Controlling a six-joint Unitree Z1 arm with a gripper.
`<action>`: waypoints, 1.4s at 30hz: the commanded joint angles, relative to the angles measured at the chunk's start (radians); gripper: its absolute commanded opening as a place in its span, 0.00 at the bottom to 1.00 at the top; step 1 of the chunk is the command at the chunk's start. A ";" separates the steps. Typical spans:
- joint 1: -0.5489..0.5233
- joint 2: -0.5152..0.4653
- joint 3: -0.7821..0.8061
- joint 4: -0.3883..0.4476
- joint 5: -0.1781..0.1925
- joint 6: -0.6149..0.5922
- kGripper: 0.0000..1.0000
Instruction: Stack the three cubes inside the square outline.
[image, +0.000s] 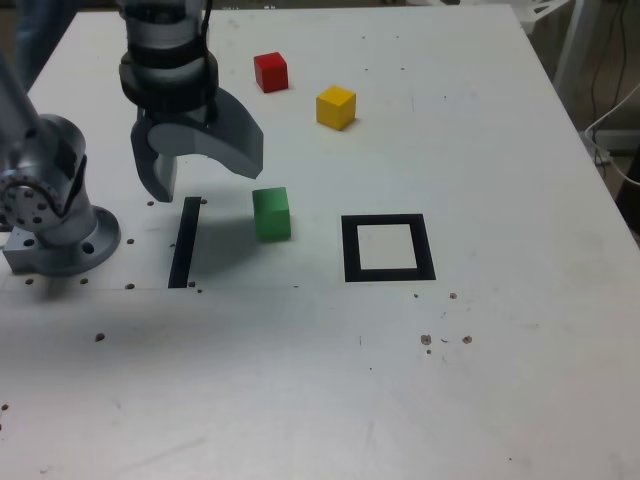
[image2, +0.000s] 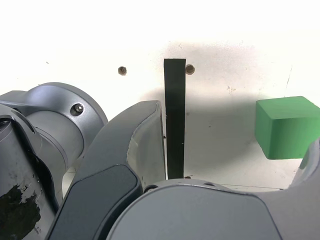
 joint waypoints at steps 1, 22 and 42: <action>0.000 -0.005 0.003 -0.005 -0.002 -0.002 0.99; 0.005 -0.014 -0.032 0.004 0.005 0.010 1.00; 0.419 0.130 -0.372 0.188 -0.022 0.295 1.00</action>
